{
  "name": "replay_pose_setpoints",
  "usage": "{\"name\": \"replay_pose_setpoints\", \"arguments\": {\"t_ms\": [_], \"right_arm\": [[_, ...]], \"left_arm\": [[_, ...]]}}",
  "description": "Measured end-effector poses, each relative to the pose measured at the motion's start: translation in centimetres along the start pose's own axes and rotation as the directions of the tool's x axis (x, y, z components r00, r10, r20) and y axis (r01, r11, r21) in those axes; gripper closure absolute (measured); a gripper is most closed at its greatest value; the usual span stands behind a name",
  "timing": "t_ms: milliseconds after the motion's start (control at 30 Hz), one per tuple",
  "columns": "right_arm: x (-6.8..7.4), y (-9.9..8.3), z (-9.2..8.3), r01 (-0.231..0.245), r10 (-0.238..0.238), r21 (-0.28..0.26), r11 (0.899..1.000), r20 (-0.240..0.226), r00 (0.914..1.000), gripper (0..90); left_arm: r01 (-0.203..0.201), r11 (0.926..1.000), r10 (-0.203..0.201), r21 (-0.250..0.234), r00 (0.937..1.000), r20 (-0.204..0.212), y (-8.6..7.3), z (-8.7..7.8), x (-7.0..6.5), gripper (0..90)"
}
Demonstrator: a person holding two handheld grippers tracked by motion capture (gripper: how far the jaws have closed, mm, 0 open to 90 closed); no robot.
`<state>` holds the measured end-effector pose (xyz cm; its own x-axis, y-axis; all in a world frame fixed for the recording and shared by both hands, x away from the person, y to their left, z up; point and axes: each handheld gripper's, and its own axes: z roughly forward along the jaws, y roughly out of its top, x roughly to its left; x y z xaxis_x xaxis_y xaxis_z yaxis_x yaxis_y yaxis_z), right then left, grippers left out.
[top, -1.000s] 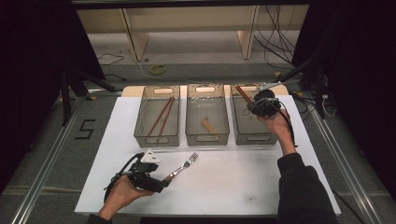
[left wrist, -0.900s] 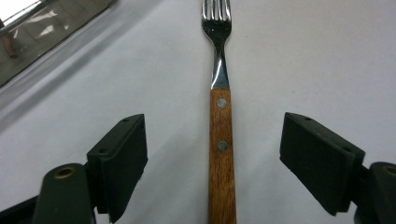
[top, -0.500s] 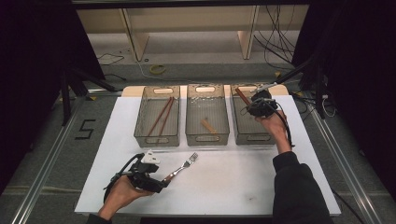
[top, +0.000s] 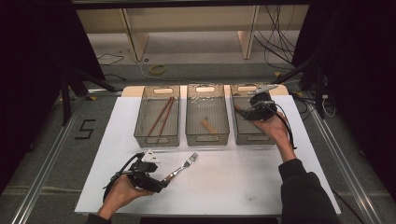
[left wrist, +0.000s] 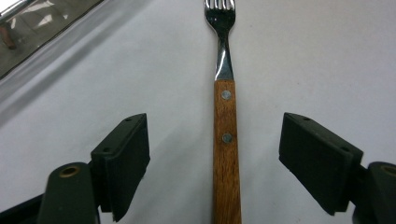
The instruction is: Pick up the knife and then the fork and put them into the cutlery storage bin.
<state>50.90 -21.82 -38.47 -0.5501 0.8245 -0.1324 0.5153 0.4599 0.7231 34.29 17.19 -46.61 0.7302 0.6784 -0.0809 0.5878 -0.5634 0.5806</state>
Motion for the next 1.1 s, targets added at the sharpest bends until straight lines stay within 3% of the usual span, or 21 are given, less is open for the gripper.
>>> {"name": "replay_pose_setpoints", "arguments": {"t_ms": [200, 400, 533, 767, 1100], "right_arm": [[2.1, -0.8, -2.9, 0.036, -0.041, -0.053, 0.998, -0.092, 0.9949, 37.5], [3.9, -2.5, -4.5, 0.034, -0.047, -0.081, 0.996, -0.164, 0.9853, 36.3], [4.9, -3.9, -5.3, 0.026, -0.046, -0.099, 0.995, -0.205, 0.9777, 34.9], [5.9, -6.2, -6.5, 0.017, -0.043, -0.107, 0.994, -0.243, 0.9691, 34.8], [6.5, -8.4, -6.7, 0.016, -0.038, -0.086, 0.996, -0.265, 0.9634, 35.0]], "left_arm": [[0.011, 0.9997, -0.011, 0.023, 0.9999, 0.006, 0.1, -0.1, 0.1, 23.5], [0.012, 0.9974, -0.013, 0.071, 0.9999, 0.006, 0.3, 0.0, 0.1, 23.4], [0.02, 0.9969, -0.02, 0.077, 0.9998, 0.006, 0.4, -0.1, 0.1, 24.1], [0.024, 0.9897, -0.028, 0.141, 0.9993, 0.024, 0.7, 0.4, 0.0, 27.4], [0.009, 0.9757, -0.007, 0.219, 0.9999, -0.01, 0.4, 0.3, -0.3, 40.8]]}}
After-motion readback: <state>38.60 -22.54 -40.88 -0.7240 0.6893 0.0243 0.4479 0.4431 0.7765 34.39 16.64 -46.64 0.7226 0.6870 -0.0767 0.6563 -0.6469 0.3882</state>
